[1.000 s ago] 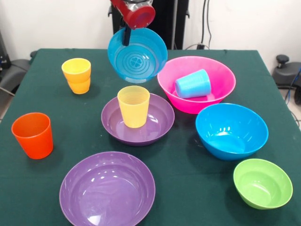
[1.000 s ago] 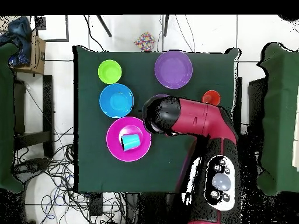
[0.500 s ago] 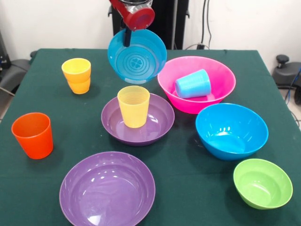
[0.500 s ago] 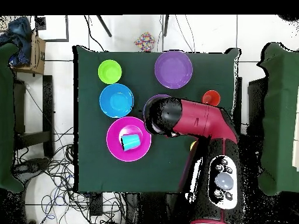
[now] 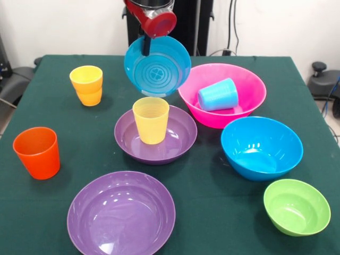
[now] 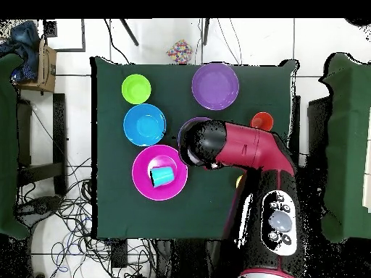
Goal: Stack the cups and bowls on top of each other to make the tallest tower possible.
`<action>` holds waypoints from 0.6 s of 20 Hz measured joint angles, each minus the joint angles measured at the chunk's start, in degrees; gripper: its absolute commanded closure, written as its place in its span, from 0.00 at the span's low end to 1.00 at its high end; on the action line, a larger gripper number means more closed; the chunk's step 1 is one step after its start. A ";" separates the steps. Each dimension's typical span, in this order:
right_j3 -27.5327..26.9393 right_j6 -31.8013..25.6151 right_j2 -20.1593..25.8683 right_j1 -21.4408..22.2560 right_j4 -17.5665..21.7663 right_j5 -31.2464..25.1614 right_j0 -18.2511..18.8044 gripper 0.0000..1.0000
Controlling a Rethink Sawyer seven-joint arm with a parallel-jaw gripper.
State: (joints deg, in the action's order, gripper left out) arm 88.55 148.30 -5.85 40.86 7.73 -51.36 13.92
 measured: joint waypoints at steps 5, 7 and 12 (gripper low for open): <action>0.00 0.00 0.17 -0.12 0.00 0.00 0.01 1.00; -0.01 0.00 0.24 -0.15 0.00 0.00 0.01 1.00; -0.01 0.00 0.40 -0.15 0.00 0.00 0.01 1.00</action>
State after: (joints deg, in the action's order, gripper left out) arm 88.54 148.30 -5.45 40.71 7.73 -51.36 13.93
